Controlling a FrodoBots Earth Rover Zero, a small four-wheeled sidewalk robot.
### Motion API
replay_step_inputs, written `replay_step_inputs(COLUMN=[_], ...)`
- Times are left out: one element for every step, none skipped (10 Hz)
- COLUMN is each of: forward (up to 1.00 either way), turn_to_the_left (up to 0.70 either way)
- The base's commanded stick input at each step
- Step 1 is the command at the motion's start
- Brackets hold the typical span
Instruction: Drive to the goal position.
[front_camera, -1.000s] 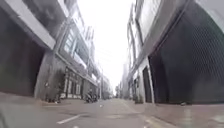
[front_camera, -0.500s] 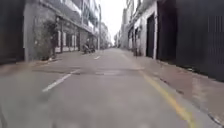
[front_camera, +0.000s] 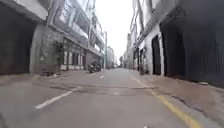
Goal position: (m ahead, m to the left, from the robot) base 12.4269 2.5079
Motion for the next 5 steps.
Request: replay_step_inputs(forward=[0.85, 0.85, 0.85, 0.85, 0.85], turn_to_the_left=[-0.34, -0.34, -0.34, -0.3, 0.0])
